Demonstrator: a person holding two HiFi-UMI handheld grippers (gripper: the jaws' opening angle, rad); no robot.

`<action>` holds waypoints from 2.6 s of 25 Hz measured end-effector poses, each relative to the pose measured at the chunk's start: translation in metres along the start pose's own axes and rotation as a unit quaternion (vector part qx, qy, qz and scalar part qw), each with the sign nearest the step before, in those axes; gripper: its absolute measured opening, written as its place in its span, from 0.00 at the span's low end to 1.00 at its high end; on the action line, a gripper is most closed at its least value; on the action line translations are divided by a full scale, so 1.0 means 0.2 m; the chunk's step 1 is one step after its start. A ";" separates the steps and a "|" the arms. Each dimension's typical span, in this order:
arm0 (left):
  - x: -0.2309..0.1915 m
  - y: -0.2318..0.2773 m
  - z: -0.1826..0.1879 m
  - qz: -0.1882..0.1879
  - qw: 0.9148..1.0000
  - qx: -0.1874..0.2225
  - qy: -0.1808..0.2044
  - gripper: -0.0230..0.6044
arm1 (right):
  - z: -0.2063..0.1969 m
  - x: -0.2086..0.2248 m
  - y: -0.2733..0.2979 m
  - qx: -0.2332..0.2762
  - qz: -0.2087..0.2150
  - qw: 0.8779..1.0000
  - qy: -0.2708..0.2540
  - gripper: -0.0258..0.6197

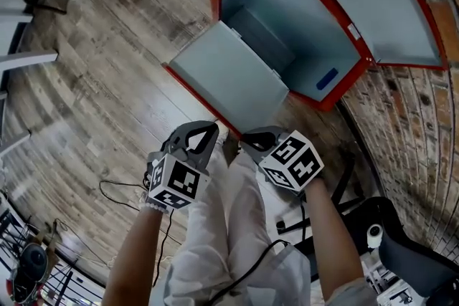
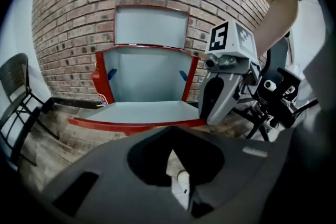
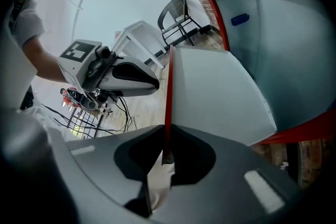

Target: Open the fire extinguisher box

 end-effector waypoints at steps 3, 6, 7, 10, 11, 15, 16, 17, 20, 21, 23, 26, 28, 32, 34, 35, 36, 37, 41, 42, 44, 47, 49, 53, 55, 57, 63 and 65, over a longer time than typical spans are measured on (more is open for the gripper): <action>-0.04 -0.02 -0.04 0.007 1.000 0.003 -0.018 0.03 | -0.01 0.01 0.07 -0.010 -0.003 1.000 0.003 0.10; -0.09 -0.04 -0.08 0.023 0.999 0.006 -0.037 0.03 | -0.02 0.01 0.14 -0.020 -0.010 1.000 -0.001 0.10; -0.10 -0.05 -0.09 0.027 0.999 0.008 -0.042 0.03 | -0.03 0.01 0.17 -0.023 -0.012 1.000 -0.001 0.10; -0.13 -0.07 -0.11 0.036 0.998 0.015 -0.052 0.03 | -0.04 0.03 0.24 -0.035 -0.016 0.999 -0.001 0.10; -0.14 -0.07 -0.11 0.039 0.998 0.017 -0.052 0.03 | -0.05 0.03 0.27 -0.039 -0.017 0.999 0.000 0.10; -0.14 -0.07 -0.12 0.040 0.998 0.023 -0.052 0.03 | -0.08 0.06 0.38 -0.048 -0.020 0.999 0.015 0.10; -0.14 -0.07 -0.12 0.041 0.997 0.025 -0.052 0.03 | -0.08 0.07 0.40 -0.051 -0.023 0.998 0.017 0.10; -0.15 -0.07 -0.12 0.042 0.997 0.026 -0.053 0.03 | -0.08 0.07 0.43 -0.054 -0.027 0.998 0.016 0.10; -0.16 -0.06 -0.12 0.044 0.997 0.032 -0.059 0.03 | -0.08 0.10 0.50 -0.063 -0.047 0.997 0.006 0.09; -0.15 -0.05 -0.12 0.043 0.997 0.033 -0.061 0.03 | -0.09 0.11 0.52 -0.065 -0.053 0.996 0.005 0.09; -0.13 -0.03 -0.12 0.037 0.997 0.033 -0.064 0.03 | -0.10 0.12 0.55 -0.071 -0.064 0.995 0.004 0.09; -0.10 -0.01 -0.13 0.031 0.997 0.030 -0.064 0.03 | -0.10 0.16 0.61 -0.096 -0.084 0.992 -0.024 0.09; -0.09 0.00 -0.13 0.028 0.997 0.029 -0.066 0.03 | -0.10 0.19 0.66 -0.110 -0.084 0.990 -0.026 0.09; -0.09 0.05 -0.12 0.023 0.997 0.028 -0.061 0.03 | -0.12 0.26 0.74 -0.127 -0.090 0.988 -0.021 0.09; -0.11 0.07 -0.12 0.024 0.998 0.030 -0.059 0.03 | -0.13 0.30 0.78 -0.130 -0.096 0.987 -0.012 0.09; -0.13 0.08 -0.12 0.025 0.998 0.032 -0.058 0.03 | -0.13 0.33 0.80 -0.131 -0.101 0.986 -0.007 0.09; -0.14 0.08 -0.11 0.027 0.998 0.034 -0.055 0.03 | -0.13 0.35 0.82 -0.134 -0.109 0.985 -0.003 0.09; -0.16 0.09 -0.11 0.029 0.998 0.035 -0.052 0.03 | -0.14 0.37 0.84 -0.137 -0.117 0.984 -0.001 0.08; -0.20 0.11 -0.11 0.035 0.998 0.035 -0.051 0.03 | -0.14 0.44 0.89 -0.152 -0.144 0.978 0.014 0.08; -0.21 0.11 -0.11 0.036 0.998 0.033 -0.049 0.03 | -0.14 0.46 0.90 -0.156 -0.151 0.976 0.018 0.08; -0.22 0.13 -0.11 0.038 0.998 0.032 -0.047 0.03 | -0.15 0.49 0.93 -0.162 -0.168 0.972 0.023 0.08; -0.25 0.15 -0.10 0.042 0.998 0.033 -0.046 0.03 | -0.15 0.56 0.95 -0.169 -0.201 0.964 0.033 0.08; -0.26 0.16 -0.10 0.043 0.997 0.035 -0.046 0.03 | -0.17 0.61 0.93 -0.164 -0.217 0.961 0.055 0.05; -0.25 0.16 -0.09 0.040 0.998 0.036 -0.045 0.03 | -0.19 0.66 0.84 -0.141 -0.211 0.964 0.084 0.05; -0.23 0.15 -0.06 0.038 0.998 0.037 -0.042 0.03 | -0.19 0.66 0.78 -0.125 -0.209 0.966 0.083 0.05; -0.22 0.14 -0.02 0.037 0.998 0.037 -0.040 0.03 | -0.17 0.64 0.70 -0.101 -0.204 0.970 0.082 0.05; -0.15 0.04 0.12 0.037 0.998 0.048 -0.035 0.03 | -0.12 0.52 0.42 -0.029 -0.181 0.978 0.099 0.05; -0.14 -0.02 0.18 0.039 0.997 0.053 -0.027 0.03 | -0.08 0.47 0.31 -0.011 -0.183 0.978 0.097 0.05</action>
Point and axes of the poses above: the fingertips, and each gripper's own axes: y forward along the fingers, x to its right, z out of its top, the point moved 5 cm from there along -y, backward along the fingers, and after that the axes turned 13 degrees about -x, right-handed, at the moved point
